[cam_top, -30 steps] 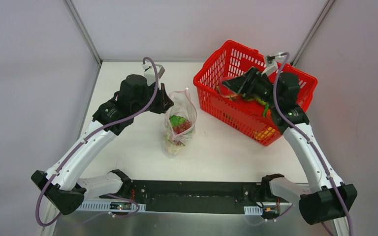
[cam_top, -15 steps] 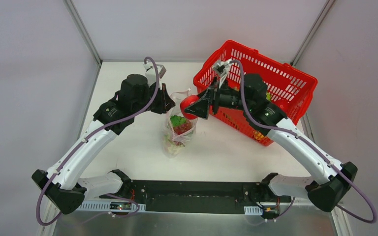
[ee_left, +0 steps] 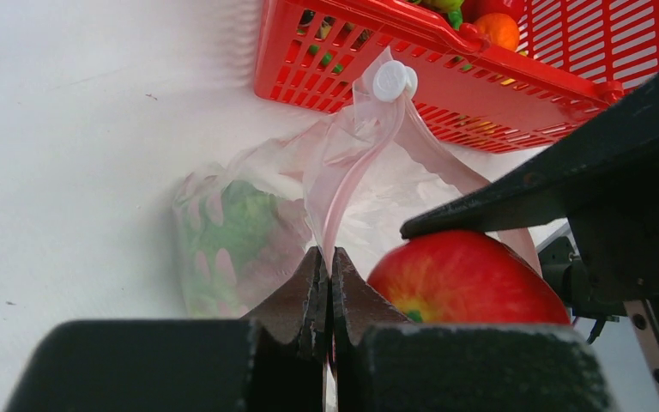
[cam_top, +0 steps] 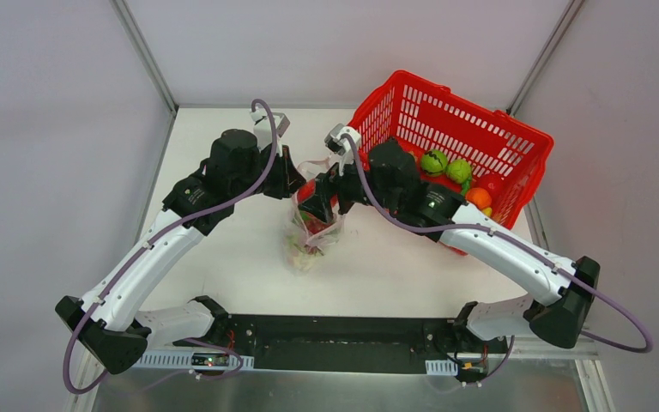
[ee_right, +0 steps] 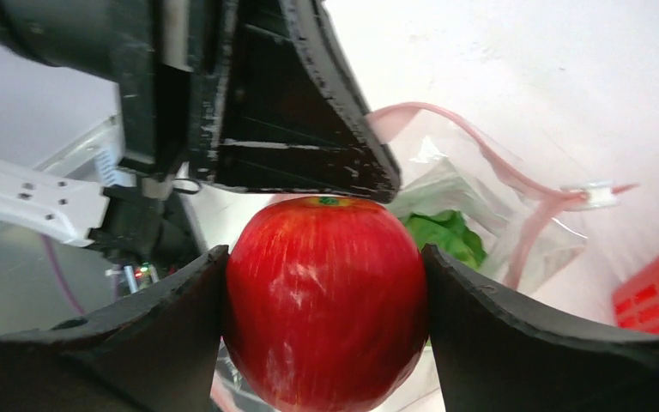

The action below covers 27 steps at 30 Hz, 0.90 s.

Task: Place the food in the zip-top bag and seal the zipper
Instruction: Place the fake fruit in the zipper food storage bag, then pick up the fake fruit from the bin.

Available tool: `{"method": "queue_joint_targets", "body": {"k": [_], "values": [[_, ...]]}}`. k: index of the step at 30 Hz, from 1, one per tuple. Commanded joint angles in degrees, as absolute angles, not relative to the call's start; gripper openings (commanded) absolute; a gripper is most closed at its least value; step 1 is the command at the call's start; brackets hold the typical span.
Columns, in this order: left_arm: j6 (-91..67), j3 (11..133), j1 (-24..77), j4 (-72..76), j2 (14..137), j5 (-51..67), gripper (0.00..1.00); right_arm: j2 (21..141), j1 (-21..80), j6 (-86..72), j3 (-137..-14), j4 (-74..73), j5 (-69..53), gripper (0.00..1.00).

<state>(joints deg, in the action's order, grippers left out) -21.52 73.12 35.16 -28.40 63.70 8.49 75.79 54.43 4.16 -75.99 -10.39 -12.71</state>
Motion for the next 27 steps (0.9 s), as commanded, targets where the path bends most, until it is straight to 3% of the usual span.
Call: {"method": "queue_joint_targets", "body": {"k": [1, 12, 20, 27], "values": [[-21.8, 73.3, 34.8, -25.4, 63.1, 8.4, 0.0, 76.3, 55.1, 8.2, -78.8, -10.0, -2.9, 0.72], [-21.3, 73.3, 34.7, -25.5, 62.6, 7.4, 0.0, 73.8, 55.2, 8.4, -76.0, -6.3, -1.7, 0.89], [-21.3, 73.8, 34.7, -25.7, 63.1, 7.8, 0.0, 70.2, 55.1, 7.2, -73.0, -1.4, -0.5, 0.91], [-21.4, 73.6, 34.7, -25.8, 62.8, 7.4, 0.0, 63.7, 54.8, 5.0, -65.8, 8.5, 18.9, 0.92]]}}
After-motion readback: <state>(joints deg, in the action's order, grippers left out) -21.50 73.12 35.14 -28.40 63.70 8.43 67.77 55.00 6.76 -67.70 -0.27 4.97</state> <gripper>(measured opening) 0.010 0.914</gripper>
